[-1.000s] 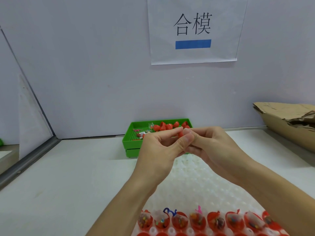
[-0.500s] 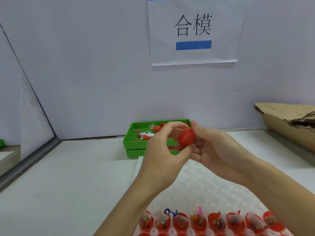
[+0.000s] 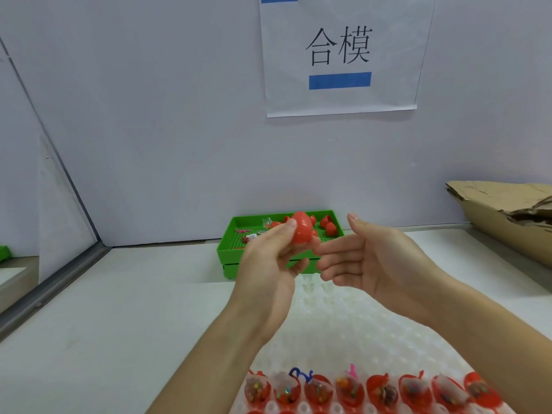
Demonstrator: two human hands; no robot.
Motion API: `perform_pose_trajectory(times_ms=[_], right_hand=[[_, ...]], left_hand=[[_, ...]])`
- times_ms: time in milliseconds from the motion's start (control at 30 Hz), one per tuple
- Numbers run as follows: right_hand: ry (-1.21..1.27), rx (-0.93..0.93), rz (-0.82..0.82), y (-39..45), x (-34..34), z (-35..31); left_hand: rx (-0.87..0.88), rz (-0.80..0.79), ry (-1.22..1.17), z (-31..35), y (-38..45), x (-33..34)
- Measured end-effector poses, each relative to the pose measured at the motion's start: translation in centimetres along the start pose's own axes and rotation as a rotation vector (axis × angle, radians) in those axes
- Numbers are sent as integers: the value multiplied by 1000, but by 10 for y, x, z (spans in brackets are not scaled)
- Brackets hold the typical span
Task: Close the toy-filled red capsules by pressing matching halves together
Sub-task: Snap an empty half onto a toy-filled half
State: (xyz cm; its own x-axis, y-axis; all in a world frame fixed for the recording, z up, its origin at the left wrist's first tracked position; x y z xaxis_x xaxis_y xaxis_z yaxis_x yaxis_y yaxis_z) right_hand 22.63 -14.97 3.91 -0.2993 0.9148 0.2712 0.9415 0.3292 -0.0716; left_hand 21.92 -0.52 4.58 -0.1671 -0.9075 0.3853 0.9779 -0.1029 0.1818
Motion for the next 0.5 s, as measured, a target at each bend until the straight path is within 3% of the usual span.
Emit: perform_pose_trajectory(times_ms=[67,167,400,500], right_hand=[[7,-3,13,1,-2,0],[18,0,10,2,-2,-1],[-8,-30,12,2,-3,-1],[-92,-73,30,2,-2,-3]], left_hand=[[-98,2,-240,-4,-1,-3],[-144,-33,-343,-6,-1,-4],[-100,-59,-232,-5,1,-4],[28,-10,39,0,2,-7]])
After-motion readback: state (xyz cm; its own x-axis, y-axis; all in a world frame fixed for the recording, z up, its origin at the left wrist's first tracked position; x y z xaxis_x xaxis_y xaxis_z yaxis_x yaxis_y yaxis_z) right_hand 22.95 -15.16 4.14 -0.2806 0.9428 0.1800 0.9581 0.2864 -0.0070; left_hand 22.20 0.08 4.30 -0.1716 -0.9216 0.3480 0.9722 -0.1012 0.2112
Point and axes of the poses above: each hand's wrist, its own y-axis towards the middle knuckle, its own x-axis out of the palm, z = x × y, the point moved 6 cm from there along y, towards the middle knuckle, and after that the axes turned 5 degrees about -z, right-handed, at the moved point
